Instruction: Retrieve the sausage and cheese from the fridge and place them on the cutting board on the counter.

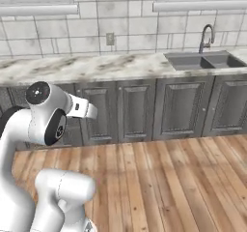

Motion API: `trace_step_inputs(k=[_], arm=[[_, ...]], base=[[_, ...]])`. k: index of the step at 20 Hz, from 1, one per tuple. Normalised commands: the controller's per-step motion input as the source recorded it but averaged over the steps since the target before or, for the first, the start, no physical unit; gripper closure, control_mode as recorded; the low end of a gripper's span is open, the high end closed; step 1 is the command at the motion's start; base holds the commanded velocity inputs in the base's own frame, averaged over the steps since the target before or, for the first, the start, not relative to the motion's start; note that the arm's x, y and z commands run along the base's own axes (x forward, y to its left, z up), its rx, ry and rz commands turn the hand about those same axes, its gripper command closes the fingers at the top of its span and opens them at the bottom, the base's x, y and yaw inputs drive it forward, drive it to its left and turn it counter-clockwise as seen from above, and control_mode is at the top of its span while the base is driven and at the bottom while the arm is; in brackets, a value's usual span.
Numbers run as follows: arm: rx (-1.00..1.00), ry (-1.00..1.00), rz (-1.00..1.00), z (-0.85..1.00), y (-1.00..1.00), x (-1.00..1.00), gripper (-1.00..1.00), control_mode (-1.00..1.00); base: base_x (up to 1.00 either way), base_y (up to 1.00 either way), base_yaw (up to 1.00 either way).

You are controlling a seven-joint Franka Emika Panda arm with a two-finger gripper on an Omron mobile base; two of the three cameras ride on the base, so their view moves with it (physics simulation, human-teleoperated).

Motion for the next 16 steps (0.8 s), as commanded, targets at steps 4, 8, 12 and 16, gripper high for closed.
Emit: trace_step_inputs(k=[4,8,12,16], arm=[[0.00,0.00,0.00,0.00,0.00,0.00,1.00,1.00],[0.00,0.00,0.00,0.00,0.00,0.00,1.00,1.00],[0.00,0.00,0.00,0.00,0.00,0.00,1.00,1.00],[0.00,0.00,0.00,0.00,0.00,0.00,1.00,1.00]], base=[[0.18,-0.33,-0.62],[0.31,-0.23,-0.64],[0.78,-0.10,-0.58],[1.00,-0.29,-0.37]])
